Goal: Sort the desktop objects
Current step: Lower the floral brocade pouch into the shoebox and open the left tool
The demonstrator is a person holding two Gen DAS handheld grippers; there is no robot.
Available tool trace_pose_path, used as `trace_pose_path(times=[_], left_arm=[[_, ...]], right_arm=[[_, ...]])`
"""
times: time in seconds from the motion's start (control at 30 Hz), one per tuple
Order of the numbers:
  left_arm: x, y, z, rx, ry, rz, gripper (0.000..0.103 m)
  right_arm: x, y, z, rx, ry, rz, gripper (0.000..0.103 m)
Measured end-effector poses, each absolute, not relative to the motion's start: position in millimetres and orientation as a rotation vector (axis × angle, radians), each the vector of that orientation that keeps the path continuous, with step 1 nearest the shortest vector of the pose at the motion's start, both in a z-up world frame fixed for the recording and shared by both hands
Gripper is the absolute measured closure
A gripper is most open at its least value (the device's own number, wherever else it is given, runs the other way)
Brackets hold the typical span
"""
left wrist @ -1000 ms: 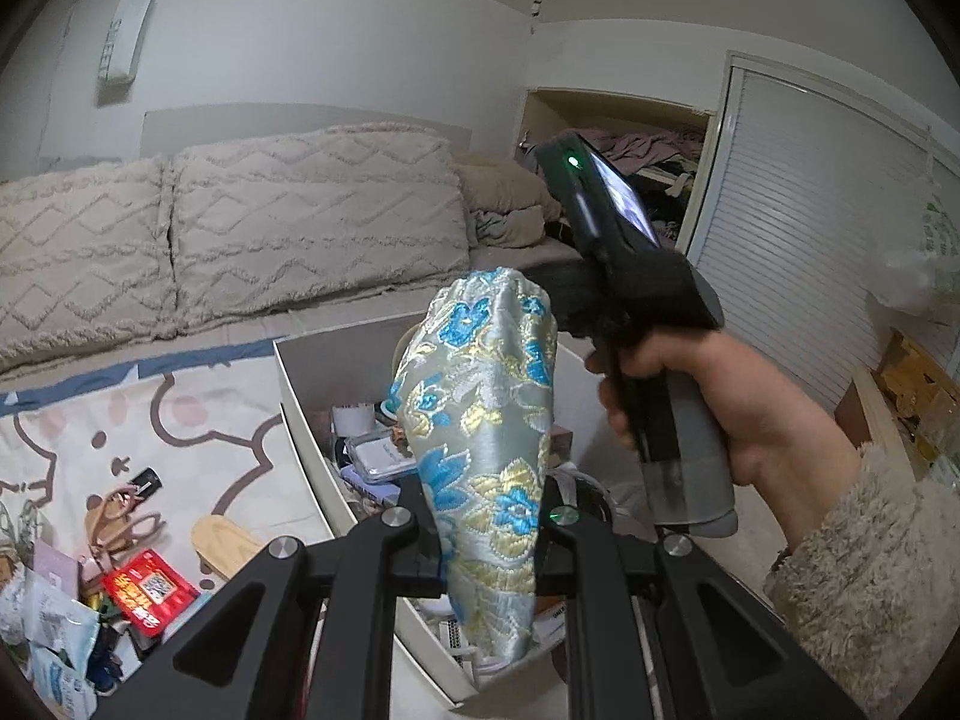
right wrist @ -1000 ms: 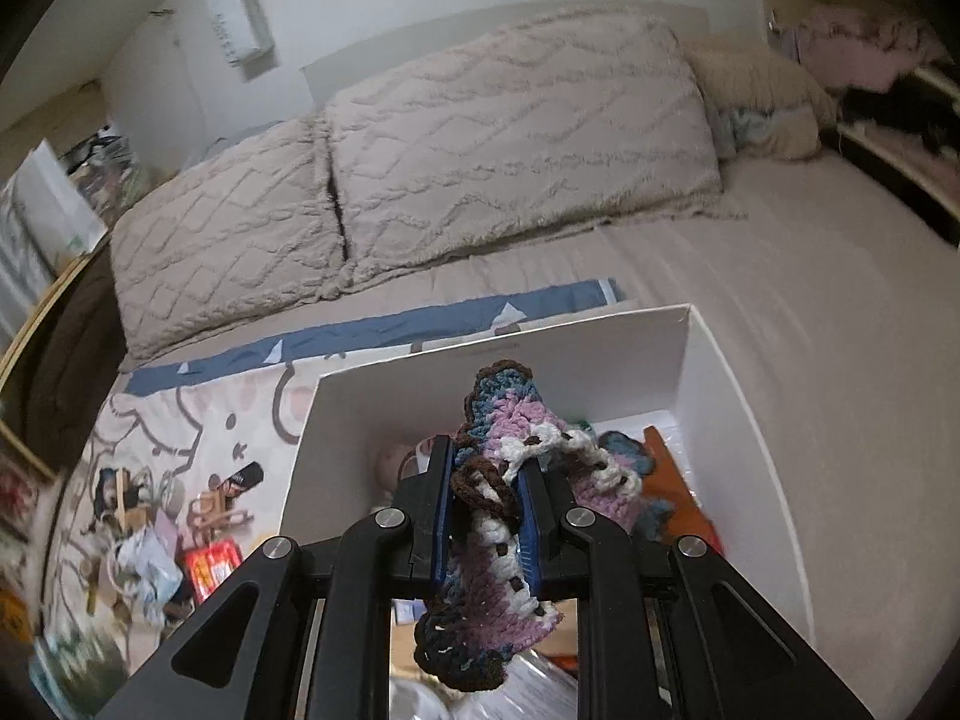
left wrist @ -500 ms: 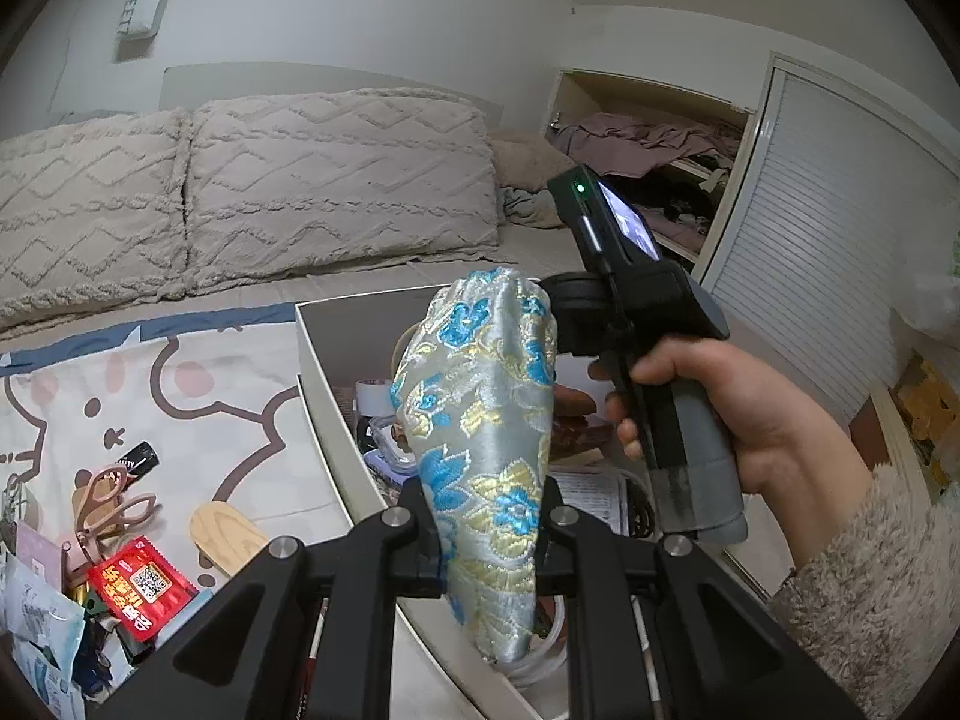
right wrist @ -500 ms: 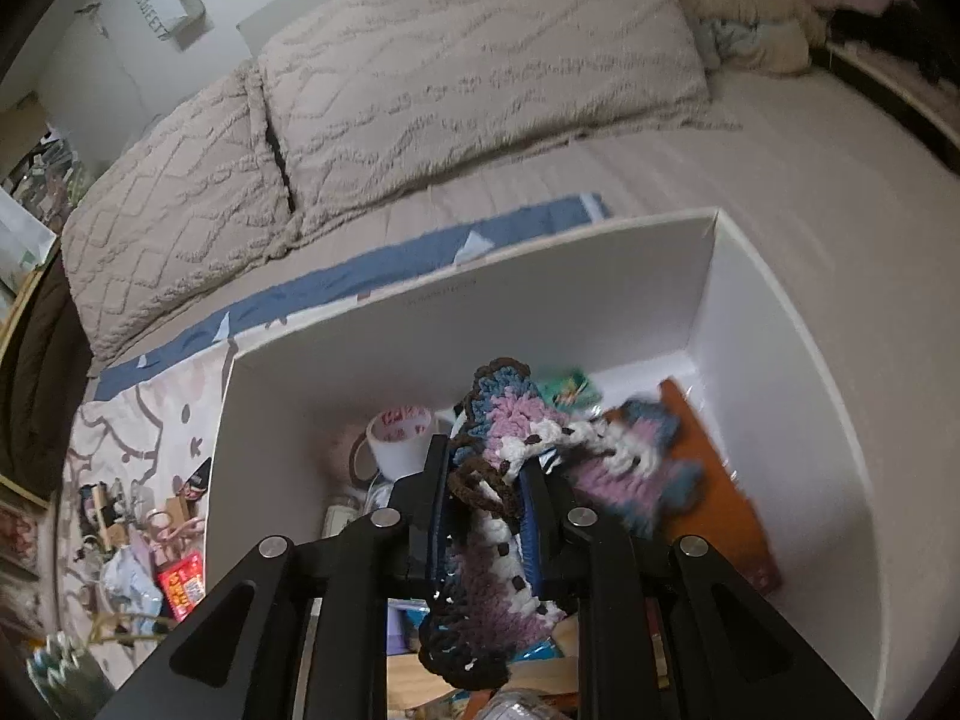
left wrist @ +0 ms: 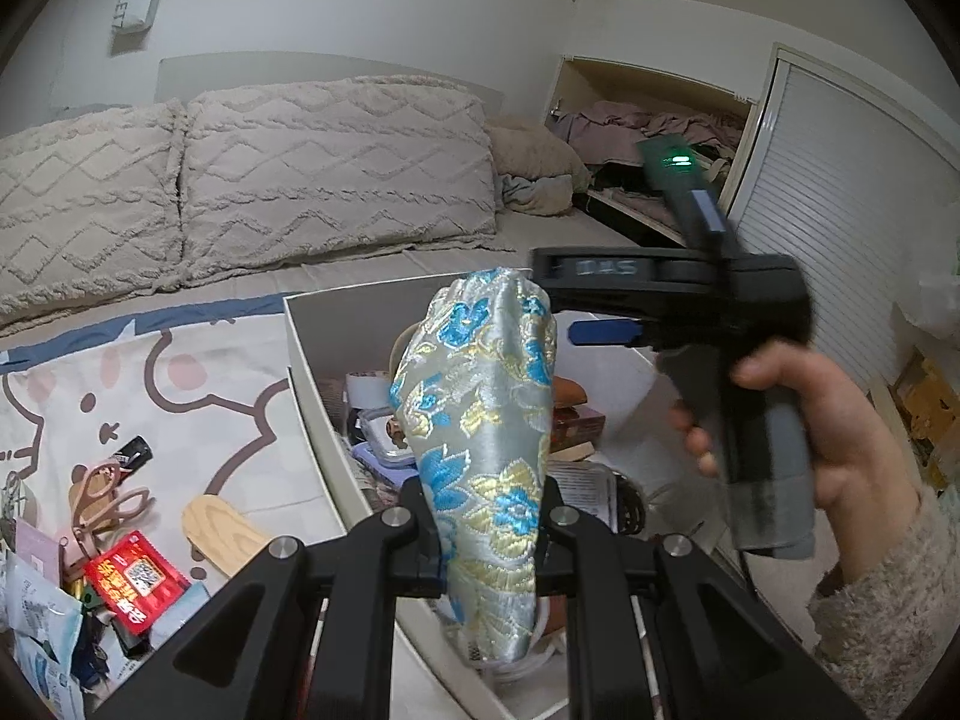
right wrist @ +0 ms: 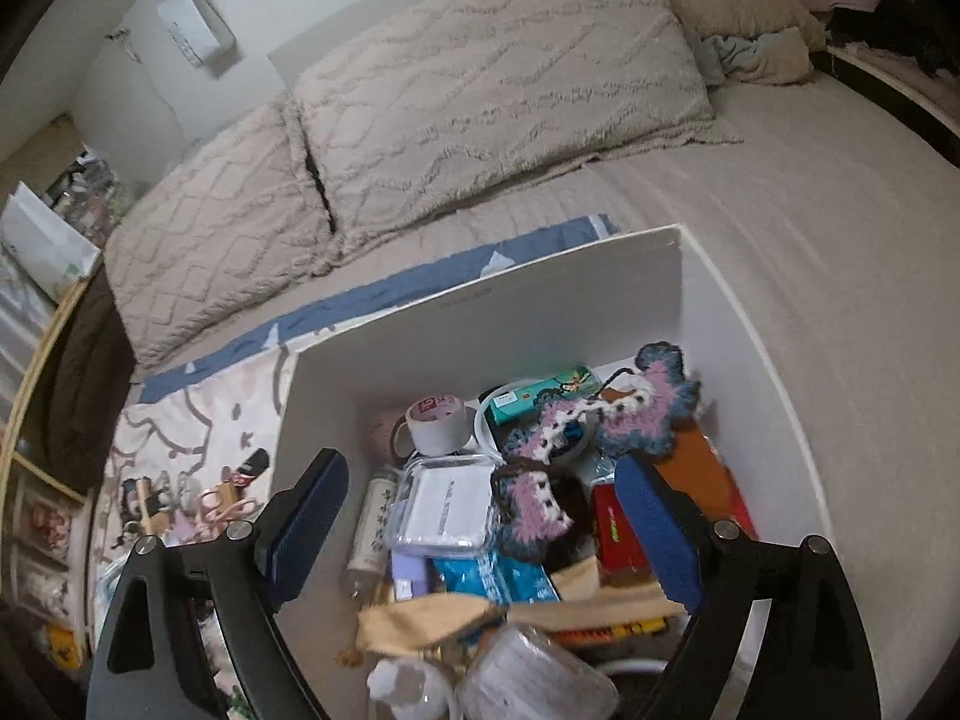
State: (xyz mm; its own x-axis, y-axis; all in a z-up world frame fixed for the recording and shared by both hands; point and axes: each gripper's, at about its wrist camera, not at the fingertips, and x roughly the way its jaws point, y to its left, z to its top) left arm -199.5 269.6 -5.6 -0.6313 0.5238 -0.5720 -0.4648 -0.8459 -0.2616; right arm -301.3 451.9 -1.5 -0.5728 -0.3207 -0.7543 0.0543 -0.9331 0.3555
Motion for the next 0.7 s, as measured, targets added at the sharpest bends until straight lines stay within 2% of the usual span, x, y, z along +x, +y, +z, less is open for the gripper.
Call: trace_pose_path(times=[0.2,0.57,0.7], left_arm=[[-204.0,286.2,-1.7,-0.924,-0.106,2.417,0.089],[-241.9,311.6,3.0,-1.008,-0.020,2.453,0.089],[-260.3,327.5,-7.0,-1.082,0.074,2.449,0.090]], right_arm=[[-270.3,467.5,3.7,1.269,-0.494,-2.531,0.013],[-212.9,473.0,11.5,1.177,-0.280,-2.617,0.012],[-196.4,466.9,12.3,1.134,-0.224,-2.602,0.012]])
